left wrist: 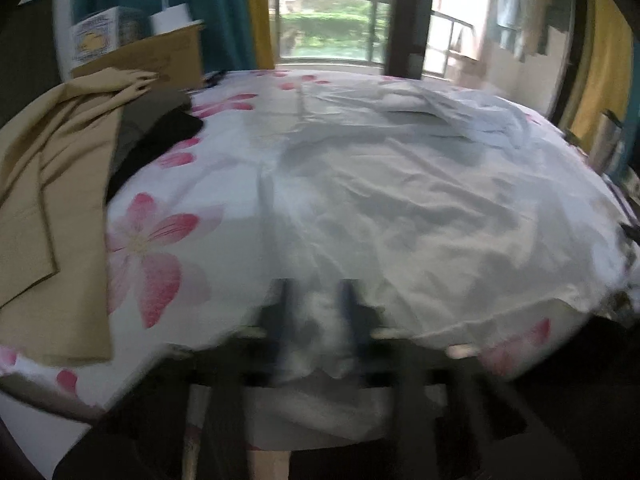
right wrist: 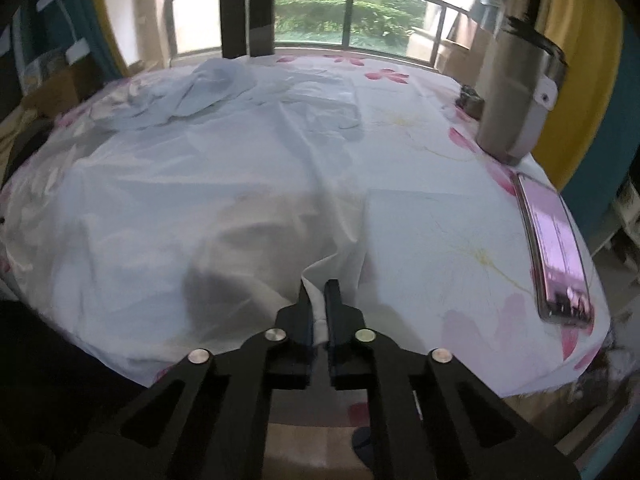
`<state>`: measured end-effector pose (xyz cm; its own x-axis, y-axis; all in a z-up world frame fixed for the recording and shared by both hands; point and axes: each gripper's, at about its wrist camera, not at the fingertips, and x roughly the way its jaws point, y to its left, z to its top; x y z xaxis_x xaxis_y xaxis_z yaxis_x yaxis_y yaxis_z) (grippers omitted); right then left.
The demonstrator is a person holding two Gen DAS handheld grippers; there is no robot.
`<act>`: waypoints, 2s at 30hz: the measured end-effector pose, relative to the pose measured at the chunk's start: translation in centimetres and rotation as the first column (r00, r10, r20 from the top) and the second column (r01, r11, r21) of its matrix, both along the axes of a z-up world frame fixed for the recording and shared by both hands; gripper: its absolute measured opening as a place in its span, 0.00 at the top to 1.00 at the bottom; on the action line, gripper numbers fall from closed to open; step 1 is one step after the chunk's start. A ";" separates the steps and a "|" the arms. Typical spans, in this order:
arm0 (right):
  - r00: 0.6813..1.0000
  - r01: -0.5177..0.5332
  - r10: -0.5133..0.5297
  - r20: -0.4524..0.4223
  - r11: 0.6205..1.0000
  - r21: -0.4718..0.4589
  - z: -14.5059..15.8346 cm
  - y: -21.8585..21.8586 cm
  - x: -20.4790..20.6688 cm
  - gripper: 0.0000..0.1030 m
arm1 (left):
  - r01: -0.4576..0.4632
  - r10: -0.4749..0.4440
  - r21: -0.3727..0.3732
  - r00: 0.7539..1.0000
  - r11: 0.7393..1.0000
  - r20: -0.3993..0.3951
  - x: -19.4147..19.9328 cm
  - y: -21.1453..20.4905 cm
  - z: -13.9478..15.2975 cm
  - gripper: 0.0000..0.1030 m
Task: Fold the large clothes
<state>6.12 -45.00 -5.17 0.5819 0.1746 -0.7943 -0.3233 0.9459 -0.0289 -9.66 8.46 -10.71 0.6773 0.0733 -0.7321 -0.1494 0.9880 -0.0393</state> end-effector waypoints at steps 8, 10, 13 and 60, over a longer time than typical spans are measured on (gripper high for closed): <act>0.993 -0.014 0.017 0.115 0.999 -0.029 3.7 1.1 1.4 0.96 | 0.002 0.009 -0.068 0.988 0.998 0.153 -0.2 1.3 3.6 0.96; 0.989 -0.019 0.027 0.147 0.999 -0.051 4.8 1.4 2.2 0.96 | 0.012 -0.004 -0.041 0.984 0.999 0.178 0.1 1.3 4.7 0.96; 0.982 -0.036 0.049 0.183 0.996 -0.078 6.2 2.0 3.3 0.96 | 0.022 -0.022 0.003 0.976 1.000 0.215 0.9 1.5 6.4 0.96; 0.992 0.018 -0.013 0.127 0.999 -0.036 4.7 6.0 30.7 0.96 | -0.080 0.098 -0.086 0.969 0.993 0.226 30.0 11.2 7.1 0.96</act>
<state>36.81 -39.05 -0.47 0.6809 0.1366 -0.7196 -0.2999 0.9483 -0.1038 20.31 19.70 -3.64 0.8210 0.0916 -0.5635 -0.2151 0.9639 -0.1567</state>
